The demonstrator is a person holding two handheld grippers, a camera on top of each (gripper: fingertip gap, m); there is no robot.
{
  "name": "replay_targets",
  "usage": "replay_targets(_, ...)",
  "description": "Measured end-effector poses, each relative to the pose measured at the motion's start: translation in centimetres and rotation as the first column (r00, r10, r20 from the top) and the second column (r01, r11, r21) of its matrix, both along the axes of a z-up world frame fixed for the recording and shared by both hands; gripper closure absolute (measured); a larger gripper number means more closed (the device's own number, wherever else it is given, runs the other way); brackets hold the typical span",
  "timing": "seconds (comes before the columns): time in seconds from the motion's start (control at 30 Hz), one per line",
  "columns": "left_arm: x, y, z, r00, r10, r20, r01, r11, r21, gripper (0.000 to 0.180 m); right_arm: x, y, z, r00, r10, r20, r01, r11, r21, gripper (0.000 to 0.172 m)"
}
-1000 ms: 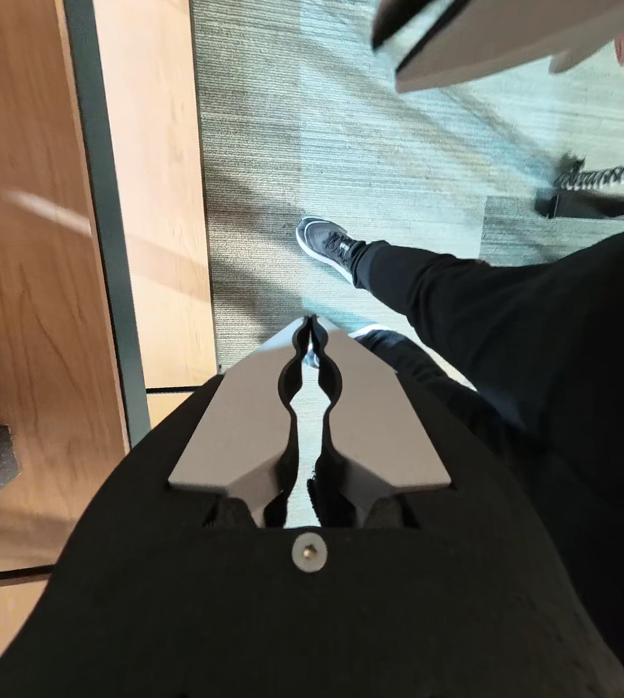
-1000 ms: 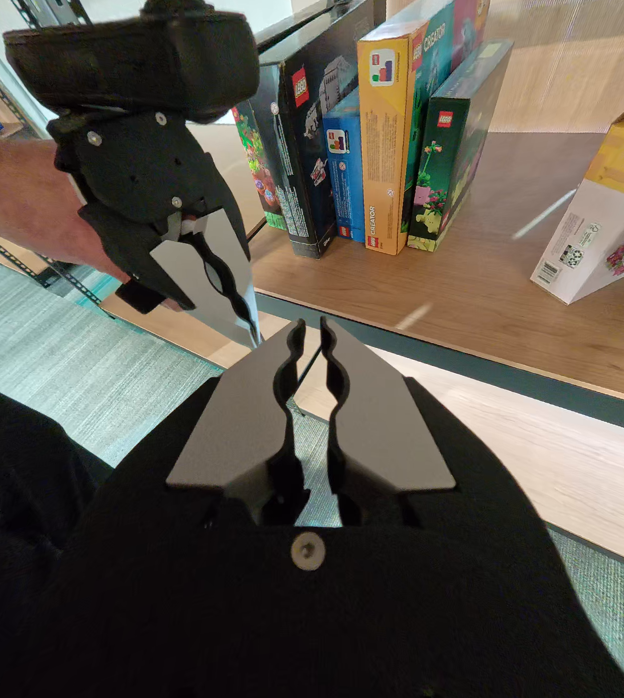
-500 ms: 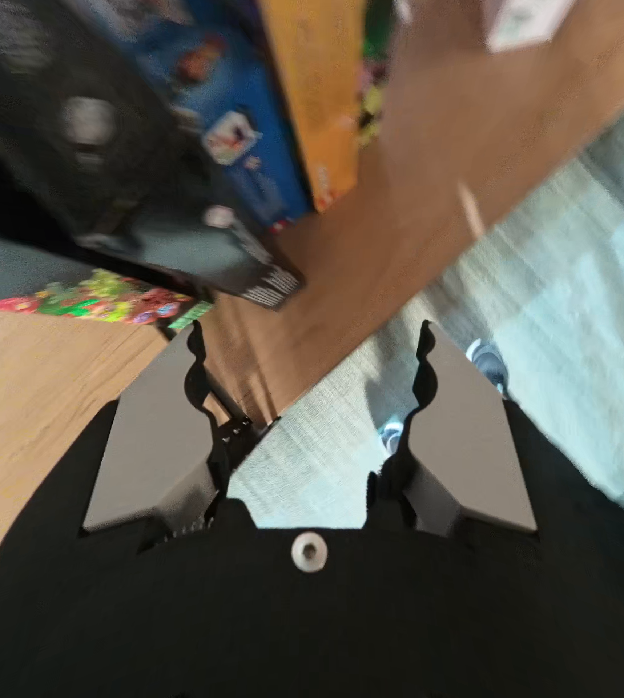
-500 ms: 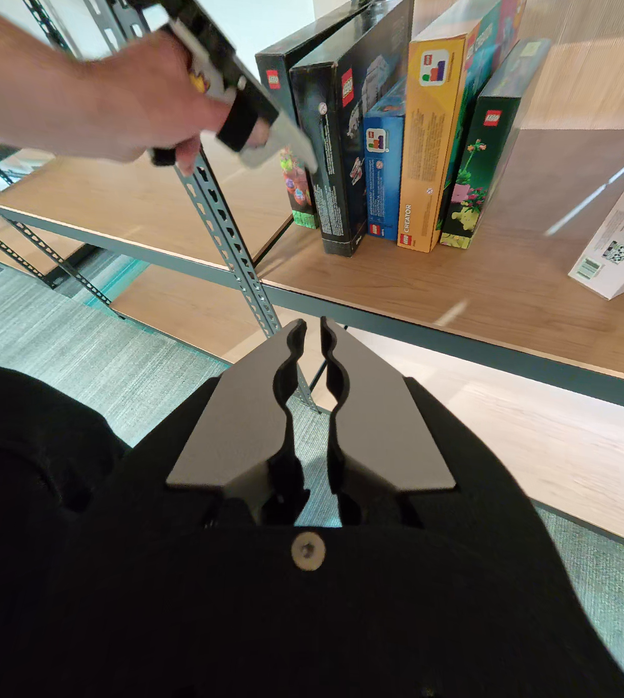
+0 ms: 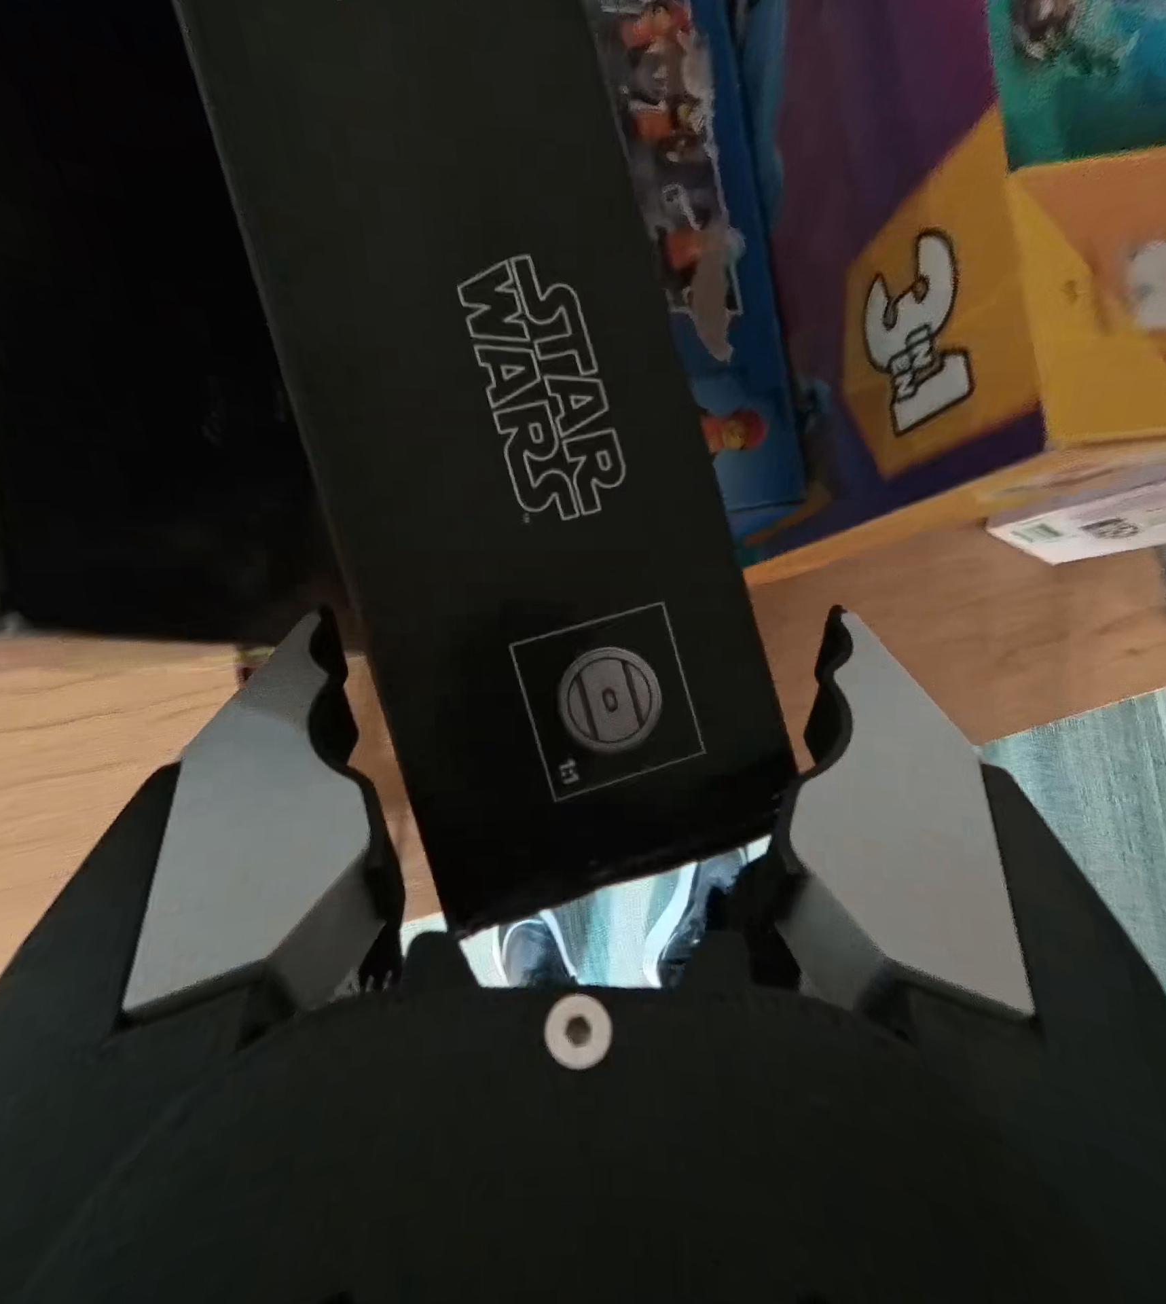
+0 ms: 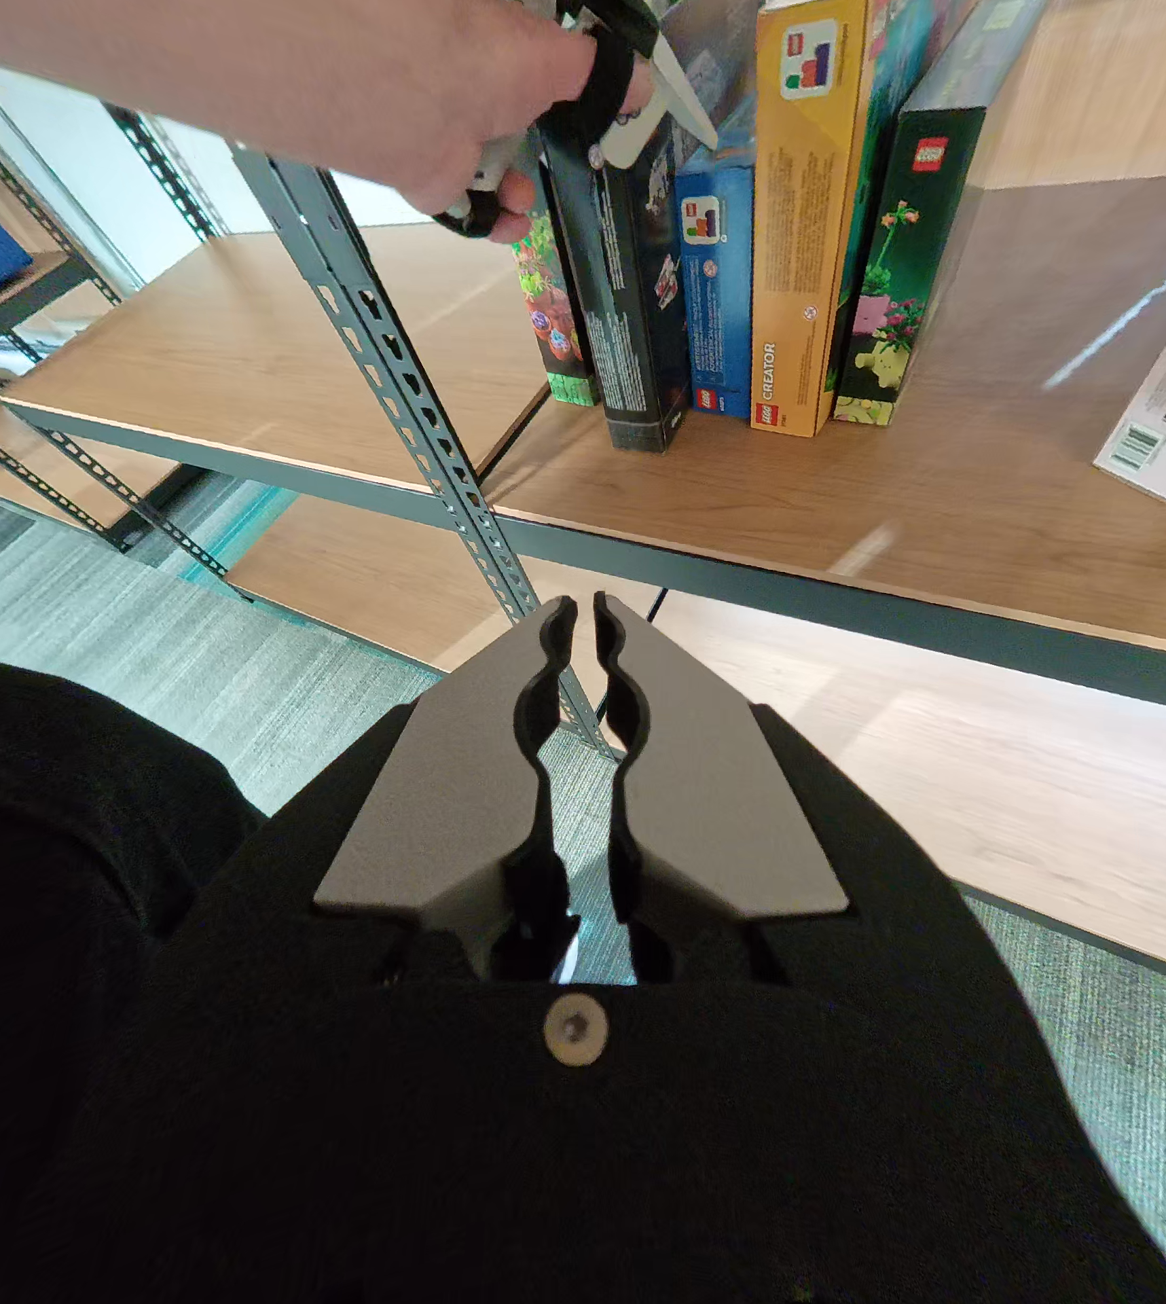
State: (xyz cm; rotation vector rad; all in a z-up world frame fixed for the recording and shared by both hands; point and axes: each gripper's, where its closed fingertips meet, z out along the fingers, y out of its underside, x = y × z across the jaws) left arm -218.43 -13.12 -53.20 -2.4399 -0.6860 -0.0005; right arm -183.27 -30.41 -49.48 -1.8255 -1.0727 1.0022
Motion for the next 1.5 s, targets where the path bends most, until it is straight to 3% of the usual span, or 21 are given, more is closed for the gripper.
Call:
replay_targets(0.13, -0.5, 1.4, 0.0, 0.997, 0.025, 0.068, -0.026, 1.000, 0.014, 0.068, 1.4, 0.9, -0.8, 1.000, -0.006, 0.000, 0.006, 1.000, -0.027, 0.169)
replay_targets(0.47, 1.4, -0.6, 0.0, 0.991, 0.036, 0.132, -0.034, 0.999, -0.016, 0.074, 2.5, 5.0, -1.4, 0.998, 0.059, -0.007, -0.060, 0.997, -0.046, 0.168)
replay_targets(0.77, 6.2, -6.5, 0.0, 0.984, 0.007, 0.176, 0.000, 0.999, -0.042, 0.075, -4.1, 6.8, -3.3, 0.969, 0.244, -0.047, -0.247, 0.963, -0.103, 0.143)
replay_targets(1.0, 8.5, -10.1, 0.0, 0.981, -0.038, 0.193, 0.051, 0.997, -0.061, 0.076, -9.3, 5.9, -3.5, 0.930, 0.358, -0.078, -0.365, 0.924, -0.116, 0.140)
replay_targets(1.5, 10.5, -14.8, 0.1, 0.969, -0.120, 0.215, 0.138, 0.988, -0.071, 0.077, -14.9, 2.4, -3.4, 0.904, 0.416, -0.097, -0.425, 0.896, -0.126, 0.132)
